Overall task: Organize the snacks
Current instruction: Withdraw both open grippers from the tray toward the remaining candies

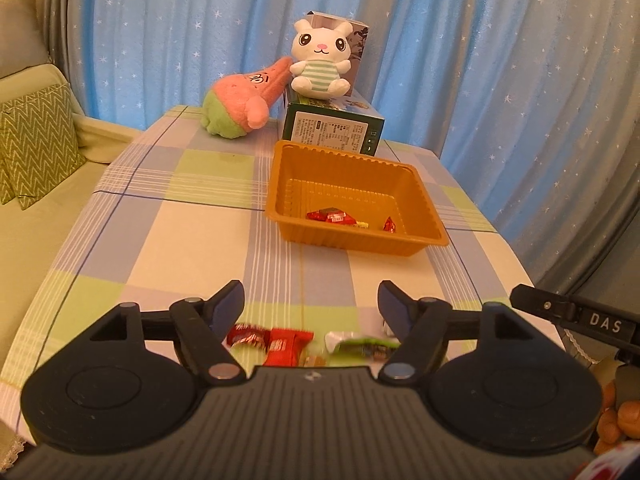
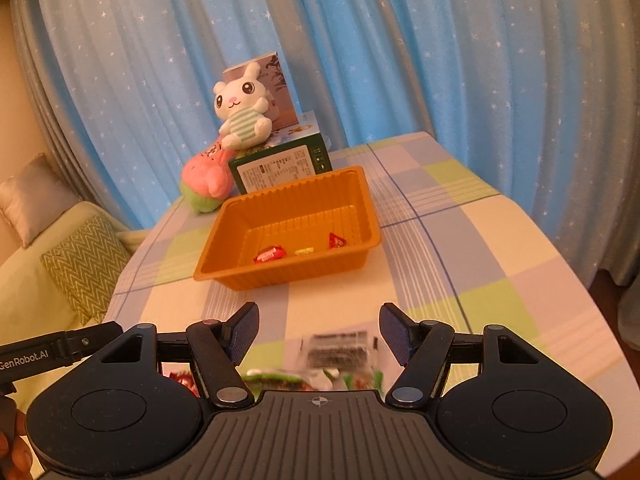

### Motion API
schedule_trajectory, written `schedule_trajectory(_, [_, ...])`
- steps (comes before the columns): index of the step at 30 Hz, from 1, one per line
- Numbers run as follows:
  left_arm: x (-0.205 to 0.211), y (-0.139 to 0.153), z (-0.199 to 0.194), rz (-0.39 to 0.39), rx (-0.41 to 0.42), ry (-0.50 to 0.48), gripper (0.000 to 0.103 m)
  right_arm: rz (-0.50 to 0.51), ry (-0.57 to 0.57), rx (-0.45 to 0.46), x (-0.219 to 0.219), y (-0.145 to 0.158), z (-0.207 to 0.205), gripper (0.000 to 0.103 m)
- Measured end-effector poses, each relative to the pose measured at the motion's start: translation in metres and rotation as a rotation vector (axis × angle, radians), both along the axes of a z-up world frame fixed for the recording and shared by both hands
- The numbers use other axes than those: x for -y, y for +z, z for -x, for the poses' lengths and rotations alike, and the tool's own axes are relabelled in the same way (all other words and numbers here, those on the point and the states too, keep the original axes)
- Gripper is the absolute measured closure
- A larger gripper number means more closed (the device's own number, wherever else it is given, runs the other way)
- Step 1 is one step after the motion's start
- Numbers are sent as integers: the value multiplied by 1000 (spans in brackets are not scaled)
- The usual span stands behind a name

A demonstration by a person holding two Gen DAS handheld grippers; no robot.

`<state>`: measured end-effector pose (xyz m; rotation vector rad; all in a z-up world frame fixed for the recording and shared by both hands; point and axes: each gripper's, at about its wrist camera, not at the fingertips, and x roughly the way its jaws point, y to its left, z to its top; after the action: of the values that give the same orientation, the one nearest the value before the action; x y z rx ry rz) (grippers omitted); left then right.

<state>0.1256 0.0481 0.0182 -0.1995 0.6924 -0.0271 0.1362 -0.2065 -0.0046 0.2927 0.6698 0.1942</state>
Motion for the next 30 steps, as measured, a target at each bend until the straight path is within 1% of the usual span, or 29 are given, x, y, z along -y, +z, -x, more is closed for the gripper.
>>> schedule_trajectory(7, [2, 6, 26, -40, -1, -4, 29, 28, 10, -18, 2, 0, 30, 36])
schedule_trajectory(15, [7, -2, 46, -51, -18, -22, 28, 53, 21, -38, 5, -6, 53, 36])
schedule_trajectory(21, [8, -9, 54, -56, -36, -28, 28, 55, 23, -45, 6, -8, 59, 36])
schedule_trajectory(30, [4, -19, 57, -54, -59, -23, 27, 57, 29, -56, 3, -13, 58, 36])
